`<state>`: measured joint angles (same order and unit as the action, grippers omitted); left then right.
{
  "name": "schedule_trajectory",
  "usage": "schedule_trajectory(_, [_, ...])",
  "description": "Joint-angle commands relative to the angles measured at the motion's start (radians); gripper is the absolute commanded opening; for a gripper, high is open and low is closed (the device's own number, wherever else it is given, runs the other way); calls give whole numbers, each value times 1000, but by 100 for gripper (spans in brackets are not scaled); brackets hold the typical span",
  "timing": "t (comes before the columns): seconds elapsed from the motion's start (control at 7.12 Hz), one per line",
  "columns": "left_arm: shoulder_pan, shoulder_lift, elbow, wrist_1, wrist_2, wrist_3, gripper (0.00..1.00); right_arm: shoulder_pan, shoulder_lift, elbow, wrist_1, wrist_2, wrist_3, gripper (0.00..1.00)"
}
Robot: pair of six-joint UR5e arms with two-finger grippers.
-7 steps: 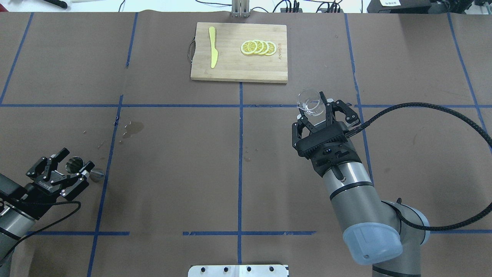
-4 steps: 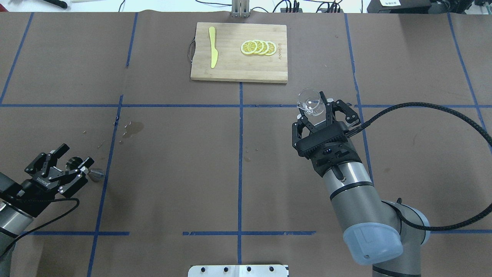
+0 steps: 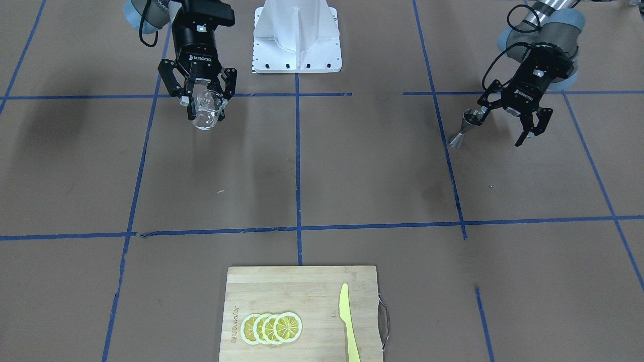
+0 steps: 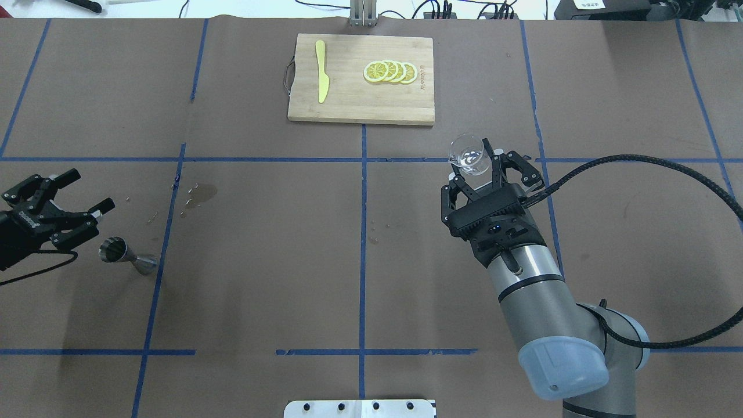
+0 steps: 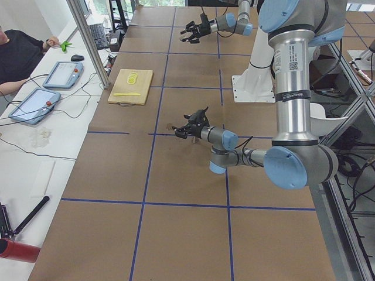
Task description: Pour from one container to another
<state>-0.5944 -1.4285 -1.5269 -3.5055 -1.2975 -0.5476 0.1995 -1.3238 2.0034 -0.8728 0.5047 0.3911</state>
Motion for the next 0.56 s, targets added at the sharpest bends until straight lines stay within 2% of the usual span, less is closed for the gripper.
schedule_trajectory(0.0, [-192, -19, 13, 74, -165, 12, 100, 0, 0, 0, 0, 0, 0, 0])
schedule_trajectory(0.14, [-237, -35, 14, 77, -119, -39, 100, 0, 0, 0, 0, 0, 0, 0])
schedule_trajectory(0.42, [-301, -41, 16, 75, -118, -163, 100, 0, 0, 0, 0, 0, 0, 0])
